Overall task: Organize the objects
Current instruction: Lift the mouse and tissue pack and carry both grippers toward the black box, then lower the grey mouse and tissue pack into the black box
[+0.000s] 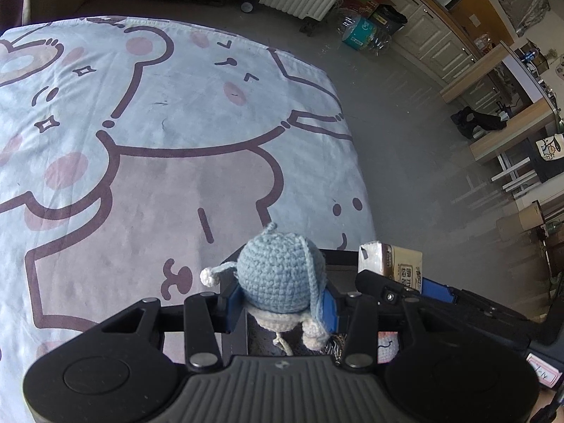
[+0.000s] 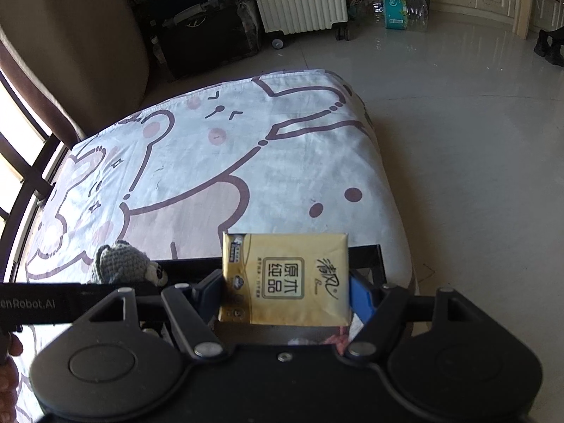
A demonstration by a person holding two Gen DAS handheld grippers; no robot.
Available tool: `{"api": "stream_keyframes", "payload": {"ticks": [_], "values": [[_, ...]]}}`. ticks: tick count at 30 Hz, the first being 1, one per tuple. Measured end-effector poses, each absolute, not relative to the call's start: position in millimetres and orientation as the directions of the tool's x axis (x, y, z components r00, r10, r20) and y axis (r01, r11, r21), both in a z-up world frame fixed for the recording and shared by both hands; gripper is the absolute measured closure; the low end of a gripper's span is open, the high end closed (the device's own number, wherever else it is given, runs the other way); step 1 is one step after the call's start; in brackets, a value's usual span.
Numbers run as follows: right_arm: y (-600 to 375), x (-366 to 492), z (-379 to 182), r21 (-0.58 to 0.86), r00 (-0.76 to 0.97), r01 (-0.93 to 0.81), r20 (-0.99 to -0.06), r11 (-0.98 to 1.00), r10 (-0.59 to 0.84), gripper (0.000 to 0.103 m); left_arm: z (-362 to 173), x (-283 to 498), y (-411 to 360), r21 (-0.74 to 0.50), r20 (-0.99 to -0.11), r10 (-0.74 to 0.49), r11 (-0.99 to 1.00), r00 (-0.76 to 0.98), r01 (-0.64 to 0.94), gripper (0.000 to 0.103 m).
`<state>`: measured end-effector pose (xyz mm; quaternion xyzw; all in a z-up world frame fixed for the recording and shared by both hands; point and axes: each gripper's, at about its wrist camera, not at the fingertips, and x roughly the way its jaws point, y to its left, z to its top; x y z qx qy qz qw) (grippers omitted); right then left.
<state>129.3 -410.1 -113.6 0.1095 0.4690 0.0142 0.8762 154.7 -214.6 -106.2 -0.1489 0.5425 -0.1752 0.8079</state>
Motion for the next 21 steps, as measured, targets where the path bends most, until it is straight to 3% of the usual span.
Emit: {"api": "stream_keyframes", "payload": {"ticks": [21], "values": [[-390, 137, -143, 0.028, 0.461, 0.025, -0.887, 0.999, 0.013, 0.029, -98, 153, -225, -0.422, -0.810, -0.452, 0.892, 0.374, 0.162, 0.058]]}}
